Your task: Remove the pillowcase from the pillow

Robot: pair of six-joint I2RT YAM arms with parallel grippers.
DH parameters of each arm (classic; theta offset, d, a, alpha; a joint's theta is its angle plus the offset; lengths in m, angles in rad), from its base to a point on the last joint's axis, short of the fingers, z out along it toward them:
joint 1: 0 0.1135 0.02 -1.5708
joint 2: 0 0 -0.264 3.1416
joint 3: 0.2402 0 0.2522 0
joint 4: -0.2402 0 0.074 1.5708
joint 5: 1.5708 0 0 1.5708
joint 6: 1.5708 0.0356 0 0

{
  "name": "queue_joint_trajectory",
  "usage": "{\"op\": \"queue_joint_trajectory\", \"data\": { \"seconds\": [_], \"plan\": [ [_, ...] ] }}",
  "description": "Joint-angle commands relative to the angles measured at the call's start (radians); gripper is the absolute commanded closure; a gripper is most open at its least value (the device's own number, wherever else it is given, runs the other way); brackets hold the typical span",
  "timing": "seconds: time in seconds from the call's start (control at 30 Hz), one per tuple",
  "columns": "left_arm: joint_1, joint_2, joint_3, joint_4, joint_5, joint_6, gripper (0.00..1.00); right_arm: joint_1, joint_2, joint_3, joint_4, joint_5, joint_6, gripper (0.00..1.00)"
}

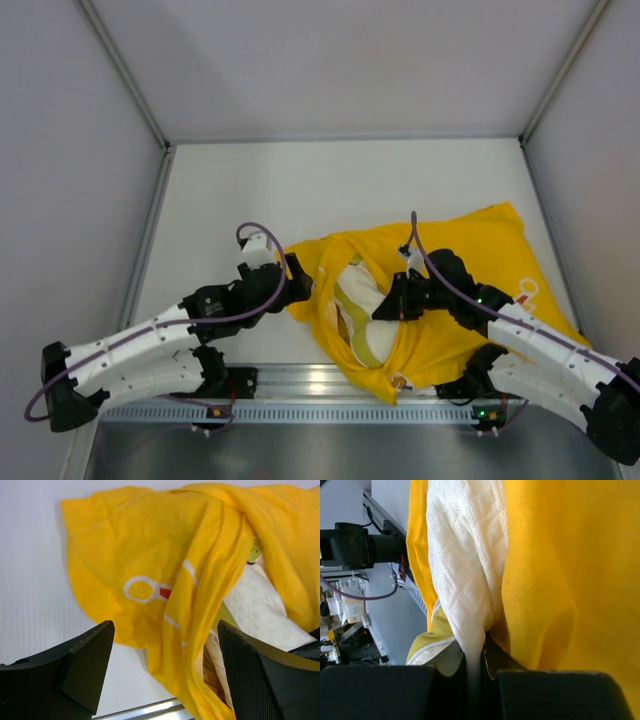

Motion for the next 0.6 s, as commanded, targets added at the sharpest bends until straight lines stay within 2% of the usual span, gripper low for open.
{"op": "queue_joint_trajectory", "data": {
  "seconds": [0.0, 0.13, 0.37, 0.57],
  "plan": [
    [-0.001, 0.077, 0.105, 0.039, 0.008, 0.178, 0.12, 0.032, -0.024, 0.009, 0.007, -0.005, -0.006, 1.00],
    [-0.001, 0.127, 0.096, 0.170, 0.114, 0.267, 0.11, 0.049, -0.049, 0.023, -0.012, -0.010, 0.006, 1.00],
    [-0.001, 0.222, 0.096, 0.241, 0.202, 0.313, 0.10, 0.069, -0.116, 0.043, -0.038, -0.031, 0.035, 1.00],
    [-0.001, 0.276, 0.090, 0.244, 0.203, 0.304, 0.14, 0.079, -0.144, 0.044, -0.046, -0.027, 0.049, 1.00]
  ]
}}
